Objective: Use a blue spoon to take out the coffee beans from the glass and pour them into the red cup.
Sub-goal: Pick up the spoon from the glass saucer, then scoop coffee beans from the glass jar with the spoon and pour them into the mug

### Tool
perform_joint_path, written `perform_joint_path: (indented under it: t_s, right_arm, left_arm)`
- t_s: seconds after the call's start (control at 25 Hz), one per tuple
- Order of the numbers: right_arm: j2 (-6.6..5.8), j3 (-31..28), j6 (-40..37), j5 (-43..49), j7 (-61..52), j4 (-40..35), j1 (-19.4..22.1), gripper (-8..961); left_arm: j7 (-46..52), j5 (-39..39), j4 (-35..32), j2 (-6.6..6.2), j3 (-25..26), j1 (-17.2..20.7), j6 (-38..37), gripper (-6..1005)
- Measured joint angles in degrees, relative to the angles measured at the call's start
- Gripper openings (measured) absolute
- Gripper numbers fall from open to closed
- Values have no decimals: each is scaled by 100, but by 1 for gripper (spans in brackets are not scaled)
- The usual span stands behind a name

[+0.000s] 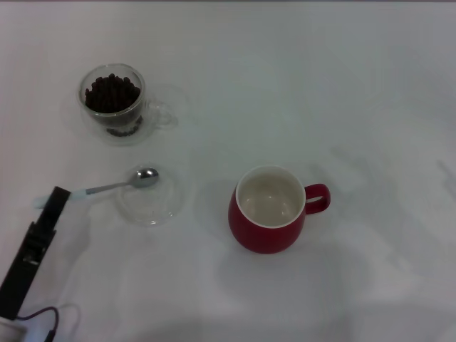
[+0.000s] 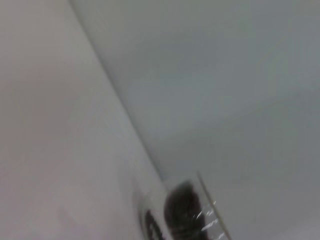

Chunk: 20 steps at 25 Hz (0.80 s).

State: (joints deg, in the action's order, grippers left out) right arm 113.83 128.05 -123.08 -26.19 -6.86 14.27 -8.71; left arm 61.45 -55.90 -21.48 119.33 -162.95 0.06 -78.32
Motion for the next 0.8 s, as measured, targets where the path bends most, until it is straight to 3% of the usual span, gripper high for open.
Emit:
perform_joint_path:
  t_s: [0.36,0.8]
  right_arm:
    - [79,37,15,0,32,-12,-125,648]
    - [115,57,147,59,36,-287,-198,647]
  left_arm:
    - [54,9,574,-32,49,51,-858,126]
    - [996,193,2443,-76,9,-1258,-1658,127]
